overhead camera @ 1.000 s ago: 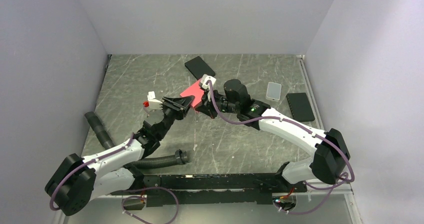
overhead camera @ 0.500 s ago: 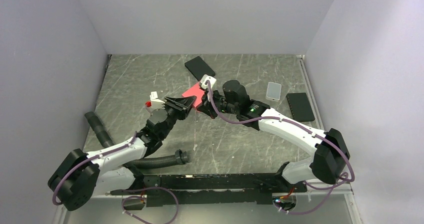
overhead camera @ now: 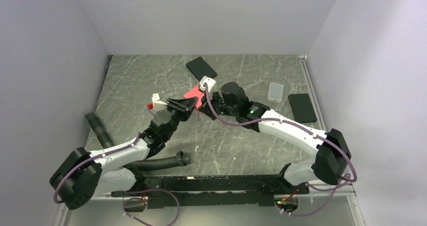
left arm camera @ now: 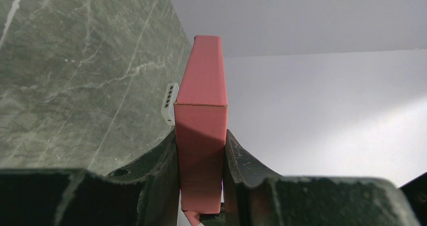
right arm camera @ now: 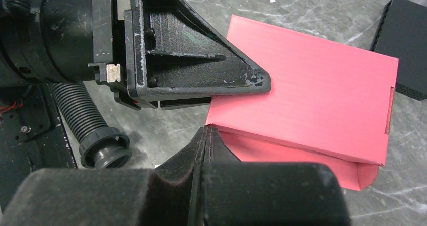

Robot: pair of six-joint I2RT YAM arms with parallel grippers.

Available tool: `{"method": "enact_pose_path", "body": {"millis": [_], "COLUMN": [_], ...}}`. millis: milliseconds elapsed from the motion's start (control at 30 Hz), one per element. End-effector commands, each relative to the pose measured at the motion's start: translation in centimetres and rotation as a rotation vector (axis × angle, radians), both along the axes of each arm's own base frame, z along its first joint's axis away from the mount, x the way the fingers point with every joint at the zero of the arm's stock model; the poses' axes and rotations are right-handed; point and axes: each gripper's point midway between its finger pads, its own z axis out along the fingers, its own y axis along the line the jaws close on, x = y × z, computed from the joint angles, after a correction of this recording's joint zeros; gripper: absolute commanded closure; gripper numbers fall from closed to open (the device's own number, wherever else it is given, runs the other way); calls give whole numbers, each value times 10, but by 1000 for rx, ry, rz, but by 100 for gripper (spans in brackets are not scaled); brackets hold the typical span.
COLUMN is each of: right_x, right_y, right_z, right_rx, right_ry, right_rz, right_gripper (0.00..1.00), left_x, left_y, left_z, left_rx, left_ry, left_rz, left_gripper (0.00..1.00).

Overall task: Fold the paper box
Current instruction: Close the paper box.

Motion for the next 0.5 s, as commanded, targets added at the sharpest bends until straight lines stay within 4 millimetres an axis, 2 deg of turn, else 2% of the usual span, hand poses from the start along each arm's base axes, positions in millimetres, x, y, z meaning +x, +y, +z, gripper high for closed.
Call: {"method": "enact_pose_path", "body": {"millis": [0, 233, 467], "right_x": [9, 15, 11], "right_y": [17, 14, 17], "right_z": [32, 33, 28], "right_rx": [72, 63, 57], "right_ry": [-76, -99, -97], "right_rz": [-10, -35, -2], "right_gripper": [100, 100, 100], "left_x": [-8, -11, -14], "left_y": [-18, -26, -33], "left_z": [34, 30, 30], "left_rx": [-79, -104, -125], "left_ry": [-62, -44, -39], "left_rz": [-60, -96, -118], "left_gripper": [100, 100, 100]}}
